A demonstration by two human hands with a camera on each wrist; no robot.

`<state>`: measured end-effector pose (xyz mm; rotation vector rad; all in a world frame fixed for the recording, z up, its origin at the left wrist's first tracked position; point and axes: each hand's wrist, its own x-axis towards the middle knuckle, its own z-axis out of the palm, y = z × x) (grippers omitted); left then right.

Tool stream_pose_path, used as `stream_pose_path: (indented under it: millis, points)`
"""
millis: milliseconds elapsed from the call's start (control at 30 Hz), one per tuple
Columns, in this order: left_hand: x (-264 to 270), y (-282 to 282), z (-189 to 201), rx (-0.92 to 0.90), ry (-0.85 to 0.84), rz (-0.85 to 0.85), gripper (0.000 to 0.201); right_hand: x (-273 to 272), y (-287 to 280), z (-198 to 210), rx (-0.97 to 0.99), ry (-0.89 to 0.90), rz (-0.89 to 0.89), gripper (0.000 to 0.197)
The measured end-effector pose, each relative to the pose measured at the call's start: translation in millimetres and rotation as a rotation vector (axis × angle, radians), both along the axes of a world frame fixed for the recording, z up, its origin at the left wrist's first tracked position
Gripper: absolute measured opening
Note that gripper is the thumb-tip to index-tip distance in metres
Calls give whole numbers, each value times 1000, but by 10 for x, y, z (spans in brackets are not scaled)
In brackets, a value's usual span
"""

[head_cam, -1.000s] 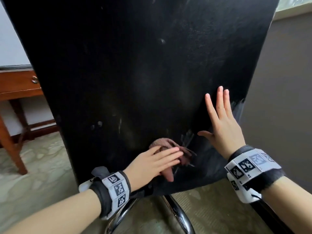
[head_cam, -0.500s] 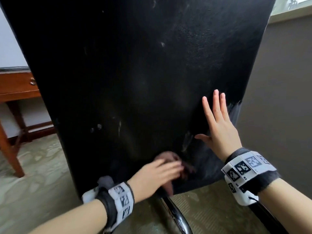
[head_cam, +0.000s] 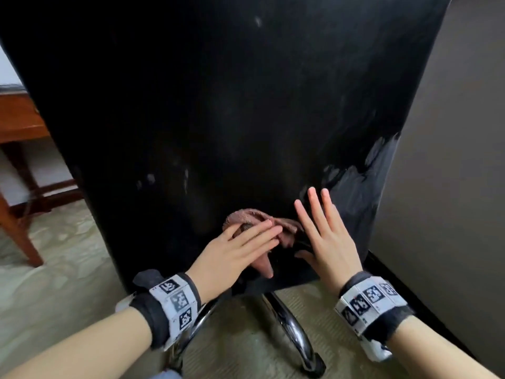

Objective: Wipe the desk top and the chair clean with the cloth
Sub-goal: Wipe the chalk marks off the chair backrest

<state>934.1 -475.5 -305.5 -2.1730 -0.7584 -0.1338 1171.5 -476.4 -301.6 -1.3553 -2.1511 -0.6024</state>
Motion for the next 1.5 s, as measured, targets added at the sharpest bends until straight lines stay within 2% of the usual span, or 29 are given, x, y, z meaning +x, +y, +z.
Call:
stream_pose_path:
  millis: [67, 133, 200, 267, 367, 433, 533, 633, 733, 867, 933, 1000, 1100, 1200, 1300, 1367, 1433, 1500]
  points:
    - [-22, -92, -324, -101, 61, 24, 92, -32, -3, -15, -6, 10, -20, 124]
    - [-50, -109, -450, -128, 99, 42, 98, -29, -15, -11, -20, 16, -13, 123]
    - [-82, -61, -347, -68, 137, 21, 96, 15, -13, 9, -23, -2, -1, 122]
    - [-108, -12, -68, 31, 148, 22, 89, 68, -17, 27, -26, -17, 20, 120]
    - [-64, 28, 176, 97, 52, 60, 82, 90, -32, 37, -13, 14, 56, 115]
    - [-2, -4, 17, 13, 39, 84, 88, 131, -42, 45, -2, 28, 73, 111]
    - [10, -52, -448, -113, 155, 80, 105, 321, -16, 46, 24, 76, 20, 109]
    - [-25, -54, -637, -111, 279, 76, 110, 546, -22, -60, -40, 135, -66, 114]
    - [-65, 18, -474, -77, 320, 16, 98, 633, -17, -223, -115, 91, -50, 121]
    - [-42, 147, 252, 162, 221, -9, 94, 550, 15, -285, -106, 165, -9, 119]
    - [0, 152, 460, 209, 137, 31, 91, 512, 10, -301, -102, 186, -2, 118]
    - [21, 73, 370, 126, 94, 74, 91, 490, 4, -335, -110, 190, -4, 119]
    - [-169, -70, 50, -7, 178, 123, 99, 523, 14, -366, -106, 184, 3, 121]
    - [-442, -30, 297, 106, 239, 60, 93, 595, 33, -338, -92, 144, 5, 123]
    - [-613, 16, 919, 320, 105, 91, 88, 563, 31, -332, -74, 161, 2, 123]
    - [-708, 23, 1273, 385, -17, 137, 79, 502, 41, -354, -56, 188, -12, 124]
    - [-742, -2, 1343, 390, -174, 195, 72, 473, 58, -390, -48, 199, -16, 124]
    - [-645, -39, 1056, 378, -412, 286, 71, 473, 69, -405, -47, 209, -10, 124]
